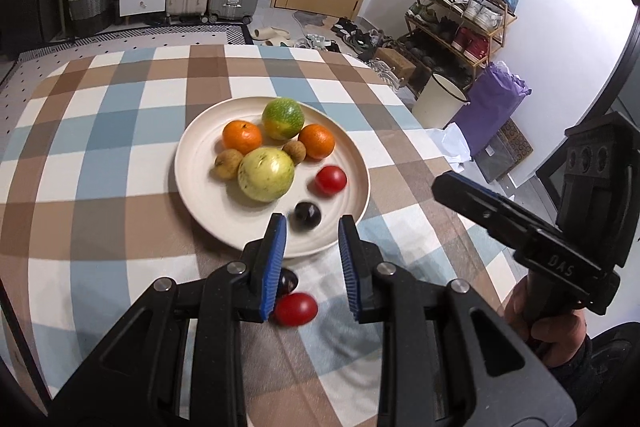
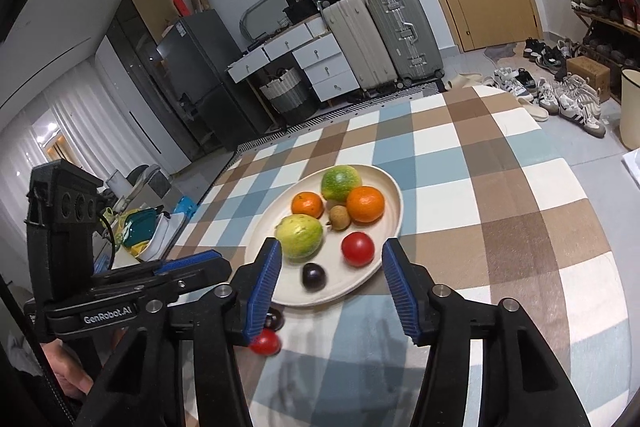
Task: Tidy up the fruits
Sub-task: 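Release the tomato onto the plate with the right gripper while the left releases the plum, then withdraw both grippers from the plate toward the remaining tomato and plum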
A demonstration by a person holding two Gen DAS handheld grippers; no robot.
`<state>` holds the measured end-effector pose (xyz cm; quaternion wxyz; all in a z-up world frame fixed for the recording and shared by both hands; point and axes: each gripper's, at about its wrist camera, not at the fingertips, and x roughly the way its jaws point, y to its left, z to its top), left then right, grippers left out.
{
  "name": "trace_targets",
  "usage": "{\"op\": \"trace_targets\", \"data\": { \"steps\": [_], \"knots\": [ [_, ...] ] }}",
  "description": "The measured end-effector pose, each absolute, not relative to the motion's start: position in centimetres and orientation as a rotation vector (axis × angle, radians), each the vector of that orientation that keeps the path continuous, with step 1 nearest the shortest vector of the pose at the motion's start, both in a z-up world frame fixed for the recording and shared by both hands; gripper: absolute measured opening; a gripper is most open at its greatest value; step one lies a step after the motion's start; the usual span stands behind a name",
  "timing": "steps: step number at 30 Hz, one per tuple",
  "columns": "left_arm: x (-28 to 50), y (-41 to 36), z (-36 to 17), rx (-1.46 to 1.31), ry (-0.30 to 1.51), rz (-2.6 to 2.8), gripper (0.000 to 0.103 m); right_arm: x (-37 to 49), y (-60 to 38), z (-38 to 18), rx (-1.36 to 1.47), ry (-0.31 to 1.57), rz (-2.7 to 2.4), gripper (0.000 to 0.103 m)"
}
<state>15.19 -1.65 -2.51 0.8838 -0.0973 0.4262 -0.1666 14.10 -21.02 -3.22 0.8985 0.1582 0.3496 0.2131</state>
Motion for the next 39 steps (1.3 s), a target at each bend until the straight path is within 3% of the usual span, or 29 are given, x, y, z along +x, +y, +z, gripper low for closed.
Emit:
{"op": "trace_targets", "data": {
  "steps": [14, 17, 21, 25, 39],
  "knots": [
    [11.1, -0.3, -5.7, -0.226, 0.941, -0.309, 0.024, 10.1, -18.5, -2.4, 0.292, 0.679, 0.488, 0.071],
    [10.4, -0.2, -6.3, -0.229, 0.947, -0.296, 0.037, 9.5, -18.3, -2.8, 0.294, 0.687, 0.491, 0.073],
    [10.2, -0.5, -7.1, -0.226, 0.964, -0.302, 0.04, 8.7, -18.2, -3.3, 0.3, 0.687, 0.483, 0.083],
    [10.3, -1.0, -7.6, -0.22, 0.975, -0.306, 0.057, 8.1, -18.2, -3.6, 0.3, 0.697, 0.485, 0.083],
    [12.3, -2.9, -9.7, -0.185, 1.031, -0.289, 0.064, 7.7, -19.1, -4.7, 0.316, 0.716, 0.468, 0.085]
  ]
}}
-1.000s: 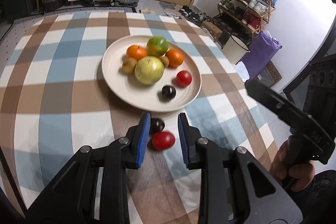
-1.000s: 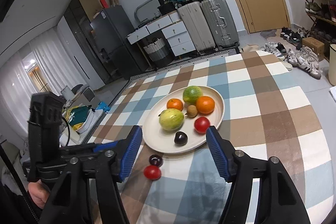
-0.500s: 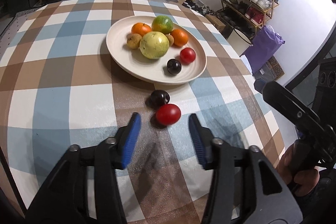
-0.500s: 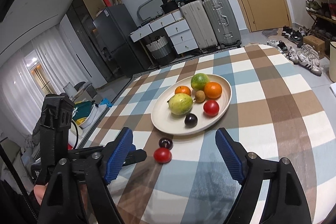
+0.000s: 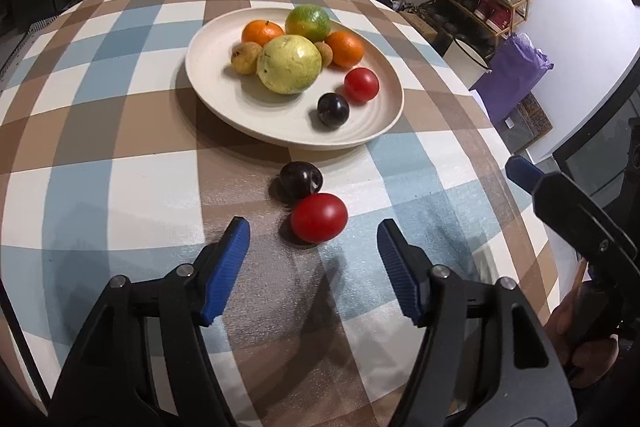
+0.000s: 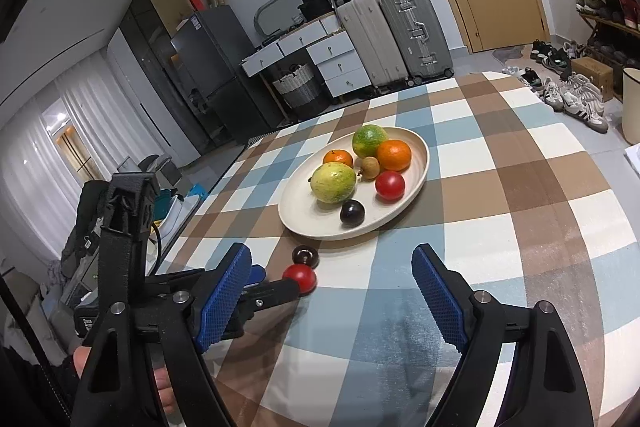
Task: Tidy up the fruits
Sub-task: 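Withdraw both grippers from the plate toward the remaining tomato and plum, then close the left gripper on the red tomato while the right grasps the dark plum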
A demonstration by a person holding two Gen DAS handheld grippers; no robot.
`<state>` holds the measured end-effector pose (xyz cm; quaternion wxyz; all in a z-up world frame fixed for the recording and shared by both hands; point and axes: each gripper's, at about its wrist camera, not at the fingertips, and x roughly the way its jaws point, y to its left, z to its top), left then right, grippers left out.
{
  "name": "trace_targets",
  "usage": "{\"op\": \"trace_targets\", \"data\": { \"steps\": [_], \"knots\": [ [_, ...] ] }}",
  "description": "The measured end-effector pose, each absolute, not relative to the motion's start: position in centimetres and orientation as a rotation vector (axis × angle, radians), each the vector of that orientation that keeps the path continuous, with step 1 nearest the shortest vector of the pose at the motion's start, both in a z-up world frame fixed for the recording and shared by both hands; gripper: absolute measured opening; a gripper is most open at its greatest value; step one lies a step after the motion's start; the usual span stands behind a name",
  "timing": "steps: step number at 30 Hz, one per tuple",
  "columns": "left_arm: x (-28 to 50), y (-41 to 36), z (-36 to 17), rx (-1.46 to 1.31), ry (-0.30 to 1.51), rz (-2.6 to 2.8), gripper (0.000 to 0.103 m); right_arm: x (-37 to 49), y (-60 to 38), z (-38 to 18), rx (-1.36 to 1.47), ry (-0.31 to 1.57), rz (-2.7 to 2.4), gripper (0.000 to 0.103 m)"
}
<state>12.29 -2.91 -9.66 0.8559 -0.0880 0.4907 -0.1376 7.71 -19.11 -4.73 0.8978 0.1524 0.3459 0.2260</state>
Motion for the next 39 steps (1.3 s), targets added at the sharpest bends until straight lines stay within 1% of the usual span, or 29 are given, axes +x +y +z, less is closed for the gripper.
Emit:
{"op": "trace_targets", "data": {
  "steps": [3, 27, 29, 31, 32, 34, 39],
  "knots": [
    [12.6, -3.2, -10.1, -0.178, 1.043, -0.28, 0.069, 7.9, -19.2, -5.0, 0.318, 0.72, 0.467, 0.085],
    [13.6, -4.2, -10.9, -0.142, 1.053, -0.271, 0.068, 8.4, -20.0, -6.0, 0.344, 0.738, 0.462, 0.085],
    [13.5, -4.1, -10.9, -0.149, 1.052, -0.278, 0.064, 8.4, -20.0, -6.0, 0.344, 0.738, 0.462, 0.085],
    [13.5, -4.2, -10.8, -0.154, 1.053, -0.289, 0.05, 8.4, -20.0, -6.0, 0.345, 0.739, 0.462, 0.085],
    [13.5, -4.2, -10.9, -0.161, 1.055, -0.3, 0.046, 8.4, -20.0, -6.0, 0.344, 0.739, 0.462, 0.085],
    [13.4, -4.2, -10.9, -0.169, 1.064, -0.32, 0.027, 8.4, -20.0, -6.0, 0.344, 0.739, 0.462, 0.085],
    [12.9, -4.0, -10.9, -0.183, 1.053, -0.369, 0.027, 8.3, -20.3, -6.5, 0.343, 0.752, 0.45, 0.085]
  ]
}}
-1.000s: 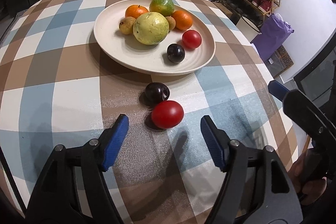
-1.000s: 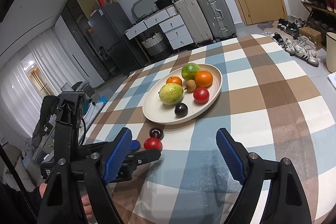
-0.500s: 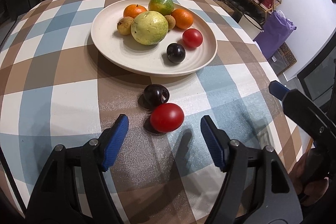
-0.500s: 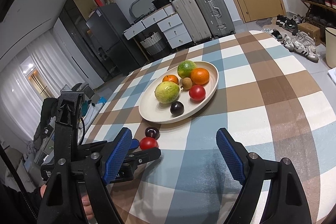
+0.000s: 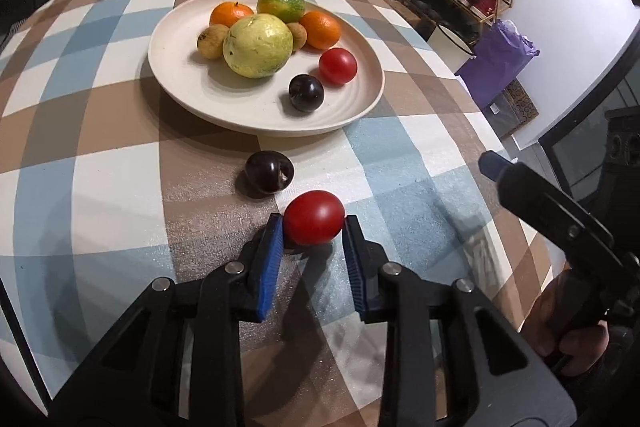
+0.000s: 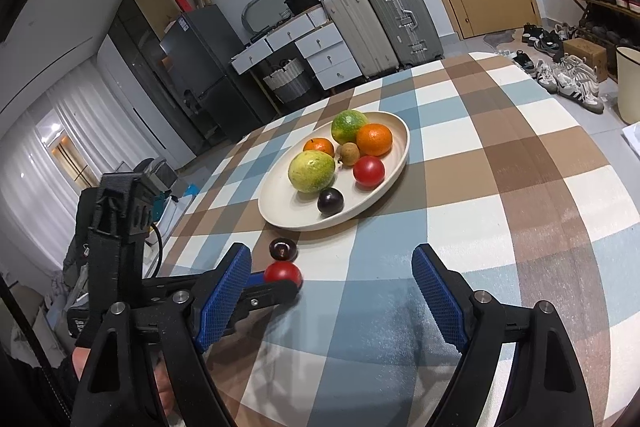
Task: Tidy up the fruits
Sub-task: 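Close the left gripper on the red tomato while the right grasps the dark plum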
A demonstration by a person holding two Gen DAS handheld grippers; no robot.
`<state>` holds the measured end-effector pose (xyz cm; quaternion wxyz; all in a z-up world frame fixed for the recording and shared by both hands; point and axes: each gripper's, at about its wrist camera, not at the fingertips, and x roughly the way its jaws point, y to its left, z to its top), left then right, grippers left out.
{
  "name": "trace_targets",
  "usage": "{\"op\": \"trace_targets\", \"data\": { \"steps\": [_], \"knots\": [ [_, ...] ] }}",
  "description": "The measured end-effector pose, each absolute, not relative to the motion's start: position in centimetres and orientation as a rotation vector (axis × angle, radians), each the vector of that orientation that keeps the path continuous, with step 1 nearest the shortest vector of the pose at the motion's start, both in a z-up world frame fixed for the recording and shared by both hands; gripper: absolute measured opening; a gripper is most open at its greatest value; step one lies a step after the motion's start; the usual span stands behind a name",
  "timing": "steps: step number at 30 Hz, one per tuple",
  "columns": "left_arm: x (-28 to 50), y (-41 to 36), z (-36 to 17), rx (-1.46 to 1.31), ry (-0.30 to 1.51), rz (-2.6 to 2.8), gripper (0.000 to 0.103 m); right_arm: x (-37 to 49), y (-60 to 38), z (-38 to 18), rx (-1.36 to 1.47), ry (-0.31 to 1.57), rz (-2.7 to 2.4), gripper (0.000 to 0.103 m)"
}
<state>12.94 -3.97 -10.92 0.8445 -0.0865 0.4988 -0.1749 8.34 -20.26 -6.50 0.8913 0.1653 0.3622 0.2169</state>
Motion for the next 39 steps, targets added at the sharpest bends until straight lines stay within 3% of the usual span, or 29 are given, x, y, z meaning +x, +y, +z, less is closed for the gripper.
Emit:
{"op": "trace_targets", "data": {
  "steps": [39],
  "knots": [
    [8.4, 9.8, -10.3, -0.396, 0.953, -0.339, 0.027, 12.5, -9.5, -10.0, 0.226, 0.937, 0.496, 0.085]
  ]
}}
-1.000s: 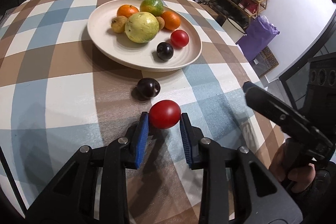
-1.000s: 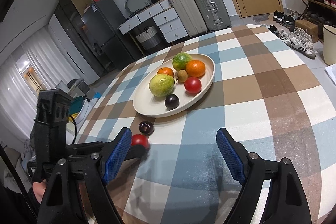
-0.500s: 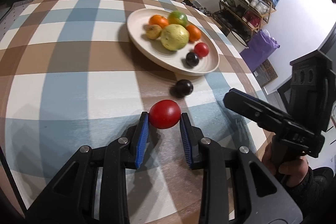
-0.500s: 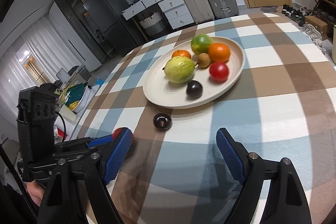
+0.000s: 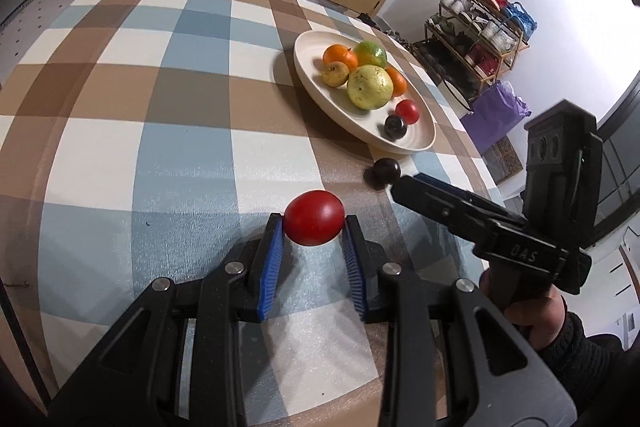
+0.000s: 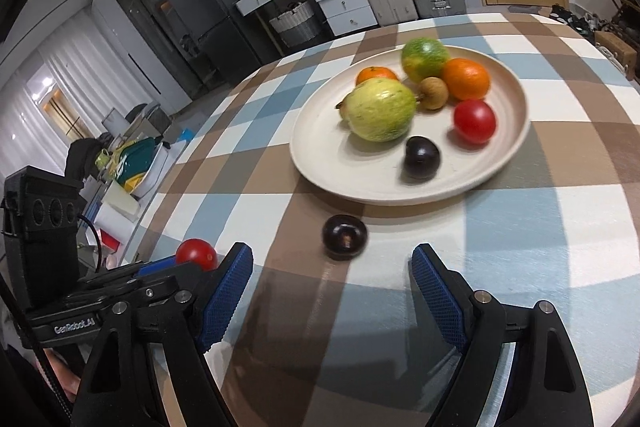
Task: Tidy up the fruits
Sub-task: 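Close the left gripper on the red tomato while the right grasps the dark plum, then carry the tomato and plum with both grippers over the plate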
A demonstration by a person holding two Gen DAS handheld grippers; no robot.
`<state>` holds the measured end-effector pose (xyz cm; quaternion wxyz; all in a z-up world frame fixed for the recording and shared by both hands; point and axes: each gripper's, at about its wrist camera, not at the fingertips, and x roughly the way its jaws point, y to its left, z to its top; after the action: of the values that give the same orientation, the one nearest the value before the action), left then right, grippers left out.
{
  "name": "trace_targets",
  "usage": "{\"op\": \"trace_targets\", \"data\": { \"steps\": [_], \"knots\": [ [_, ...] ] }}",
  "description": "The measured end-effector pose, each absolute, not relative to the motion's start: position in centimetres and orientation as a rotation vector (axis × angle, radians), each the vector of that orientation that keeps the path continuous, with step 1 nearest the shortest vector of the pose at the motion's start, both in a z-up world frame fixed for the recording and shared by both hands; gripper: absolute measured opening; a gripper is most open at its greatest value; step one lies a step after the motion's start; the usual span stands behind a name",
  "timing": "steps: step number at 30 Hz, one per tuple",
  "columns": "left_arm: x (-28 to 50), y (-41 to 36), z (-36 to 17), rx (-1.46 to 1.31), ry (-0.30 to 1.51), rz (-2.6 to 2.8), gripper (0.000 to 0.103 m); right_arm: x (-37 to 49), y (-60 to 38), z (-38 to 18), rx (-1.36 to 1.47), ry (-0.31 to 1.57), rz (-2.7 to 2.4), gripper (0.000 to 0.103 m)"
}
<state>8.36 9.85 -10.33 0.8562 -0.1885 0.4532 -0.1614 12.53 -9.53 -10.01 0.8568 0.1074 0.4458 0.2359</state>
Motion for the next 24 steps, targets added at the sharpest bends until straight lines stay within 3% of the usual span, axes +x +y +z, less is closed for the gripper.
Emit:
{"op": "trace_targets", "data": {
  "steps": [8, 11, 13, 16, 19, 24],
  "knots": [
    [8.1, 11.2, -10.9, -0.431, 0.958, -0.321, 0.027, 13.6, -7.7, -10.4, 0.193, 0.944, 0.478, 0.078],
    [8.0, 11.3, -11.0, -0.439, 0.957, -0.317, 0.027, 14.2, -7.5, -10.4, 0.193, 0.948, 0.47, 0.068],
    [8.1, 11.2, -10.9, -0.44, 0.954, -0.32, 0.027, 14.4, -7.5, -10.5, 0.201, 0.951, 0.465, 0.051],
    [8.1, 11.0, -10.6, -0.432, 0.948, -0.326, 0.027, 14.5, -7.7, -10.7, 0.193, 0.943, 0.437, 0.034],
    [8.0, 10.6, -10.5, -0.426, 0.947, -0.327, 0.027, 14.4, -8.5, -10.9, 0.247, 0.94, 0.444, 0.026],
    [8.0, 10.1, -10.2, -0.412, 0.945, -0.325, 0.027, 13.4, -9.0, -10.5, 0.255, 0.916, 0.457, 0.026]
  ]
}}
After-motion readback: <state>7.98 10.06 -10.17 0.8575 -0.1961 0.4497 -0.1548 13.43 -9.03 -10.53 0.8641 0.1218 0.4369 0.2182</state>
